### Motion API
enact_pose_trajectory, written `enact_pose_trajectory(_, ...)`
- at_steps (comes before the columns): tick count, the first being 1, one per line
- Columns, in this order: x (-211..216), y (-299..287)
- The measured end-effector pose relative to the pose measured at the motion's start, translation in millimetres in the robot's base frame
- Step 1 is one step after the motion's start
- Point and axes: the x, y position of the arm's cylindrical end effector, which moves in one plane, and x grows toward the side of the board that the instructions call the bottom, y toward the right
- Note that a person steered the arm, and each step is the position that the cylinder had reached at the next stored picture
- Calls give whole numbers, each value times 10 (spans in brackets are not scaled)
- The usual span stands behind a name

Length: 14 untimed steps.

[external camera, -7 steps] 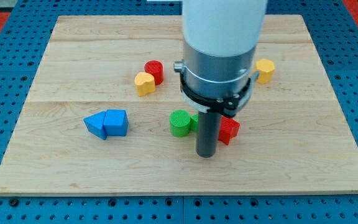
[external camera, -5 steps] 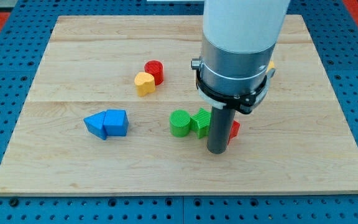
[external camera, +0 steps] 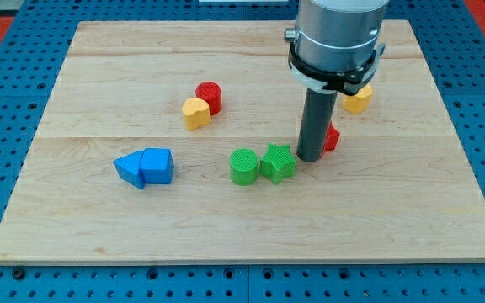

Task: Join red star with red circle

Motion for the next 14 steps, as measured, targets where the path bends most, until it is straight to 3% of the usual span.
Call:
enact_pose_trajectory(5,-52,474)
enact_pose_trajectory(6,-250,707)
enact_pose_trajectory(8,-420,103)
enact_pose_trajectory(10,-593,952)
enact_pose_trajectory(11,-667,721)
enact_pose_trajectory(13,-1033,-352)
enact_pose_trajectory(14,-898,-499)
